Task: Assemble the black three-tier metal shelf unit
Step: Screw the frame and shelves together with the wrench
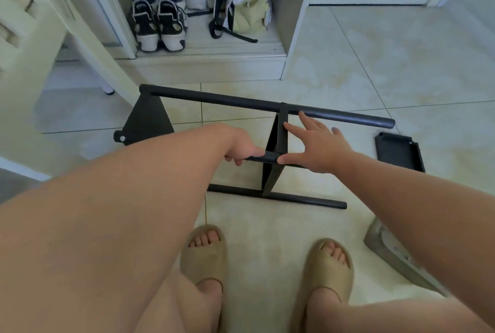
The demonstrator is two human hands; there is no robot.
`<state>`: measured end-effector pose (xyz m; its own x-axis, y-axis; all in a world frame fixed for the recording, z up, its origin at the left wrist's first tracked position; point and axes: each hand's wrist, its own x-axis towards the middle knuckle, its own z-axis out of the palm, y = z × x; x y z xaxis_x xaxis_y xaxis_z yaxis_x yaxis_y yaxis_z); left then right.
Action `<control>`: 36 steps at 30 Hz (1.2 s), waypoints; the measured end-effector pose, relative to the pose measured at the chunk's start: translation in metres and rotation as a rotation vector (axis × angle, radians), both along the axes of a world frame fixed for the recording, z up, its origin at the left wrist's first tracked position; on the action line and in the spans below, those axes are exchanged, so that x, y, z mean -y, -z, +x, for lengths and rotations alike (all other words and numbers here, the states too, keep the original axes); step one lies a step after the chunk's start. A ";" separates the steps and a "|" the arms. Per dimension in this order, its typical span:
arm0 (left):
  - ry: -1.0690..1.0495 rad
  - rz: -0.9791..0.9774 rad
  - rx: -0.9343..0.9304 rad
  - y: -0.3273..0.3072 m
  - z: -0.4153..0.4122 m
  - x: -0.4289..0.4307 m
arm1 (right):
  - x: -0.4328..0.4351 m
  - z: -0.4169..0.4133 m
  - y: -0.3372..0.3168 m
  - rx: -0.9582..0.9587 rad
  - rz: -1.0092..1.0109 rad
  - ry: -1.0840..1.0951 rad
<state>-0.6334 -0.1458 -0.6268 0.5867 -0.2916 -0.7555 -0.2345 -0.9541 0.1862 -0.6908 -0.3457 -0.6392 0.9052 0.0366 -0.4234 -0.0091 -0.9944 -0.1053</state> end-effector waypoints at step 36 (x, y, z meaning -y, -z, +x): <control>-0.165 -0.095 0.915 0.075 0.081 0.015 | 0.020 0.092 0.070 0.498 -0.050 0.205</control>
<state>-0.5524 -0.1611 -0.7022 0.9812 -0.1882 0.0436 -0.1911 -0.9787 0.0755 -0.5988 -0.3654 -0.7095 0.9833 -0.1711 0.0616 -0.1646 -0.9813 -0.0995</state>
